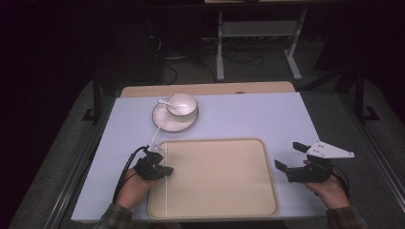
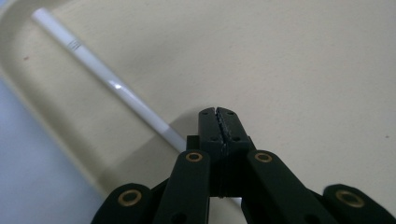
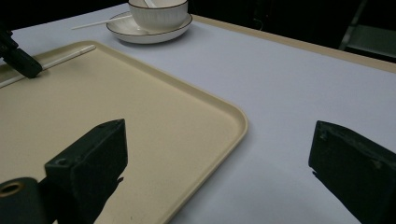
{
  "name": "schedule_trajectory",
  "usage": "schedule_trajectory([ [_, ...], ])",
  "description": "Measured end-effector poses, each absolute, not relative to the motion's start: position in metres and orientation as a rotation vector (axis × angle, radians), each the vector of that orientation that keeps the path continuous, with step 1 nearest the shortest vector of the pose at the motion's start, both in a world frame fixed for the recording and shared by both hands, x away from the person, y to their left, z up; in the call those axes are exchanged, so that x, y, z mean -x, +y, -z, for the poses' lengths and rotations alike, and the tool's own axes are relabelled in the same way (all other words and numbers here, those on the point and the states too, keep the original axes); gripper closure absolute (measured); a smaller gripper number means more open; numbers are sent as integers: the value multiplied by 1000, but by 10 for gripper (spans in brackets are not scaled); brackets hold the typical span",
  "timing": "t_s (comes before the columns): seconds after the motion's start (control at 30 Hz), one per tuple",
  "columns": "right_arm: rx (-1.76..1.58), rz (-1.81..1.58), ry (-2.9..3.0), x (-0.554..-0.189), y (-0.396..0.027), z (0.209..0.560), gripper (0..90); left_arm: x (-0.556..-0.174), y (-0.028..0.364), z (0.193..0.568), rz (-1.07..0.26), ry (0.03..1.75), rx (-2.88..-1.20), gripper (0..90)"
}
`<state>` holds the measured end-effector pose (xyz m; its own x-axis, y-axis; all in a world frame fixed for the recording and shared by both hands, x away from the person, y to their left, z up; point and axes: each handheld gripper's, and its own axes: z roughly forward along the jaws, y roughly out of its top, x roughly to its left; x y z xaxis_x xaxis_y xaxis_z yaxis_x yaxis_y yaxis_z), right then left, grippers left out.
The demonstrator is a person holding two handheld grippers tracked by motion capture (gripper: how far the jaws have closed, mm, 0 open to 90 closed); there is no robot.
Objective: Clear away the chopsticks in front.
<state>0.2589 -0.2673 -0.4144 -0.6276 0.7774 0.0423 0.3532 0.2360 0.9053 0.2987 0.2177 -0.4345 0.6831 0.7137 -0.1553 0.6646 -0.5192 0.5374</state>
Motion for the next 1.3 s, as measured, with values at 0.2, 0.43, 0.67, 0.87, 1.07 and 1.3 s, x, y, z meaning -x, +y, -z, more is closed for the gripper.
schedule_trajectory([
  [0.2,-1038,-1366,2094,-259,-267,414,39,-300,227,434,-123,1085,-2303,894],
  [0.43,-1039,-1356,2094,-259,-266,414,39,-302,226,434,-115,1063,-2301,893],
  [0.67,-1045,-1353,2093,-257,-267,414,39,-304,232,428,-142,1038,-2240,835],
  [0.87,-1040,-1355,2094,-256,-270,415,39,-308,235,424,-187,1039,-2200,655],
  [1.07,-1036,-1360,2097,-255,-270,415,39,-313,238,421,-236,1043,-2192,560],
  [1.3,-1036,-1361,2095,-255,-269,415,39,-319,242,417,-261,1032,-2172,439],
])
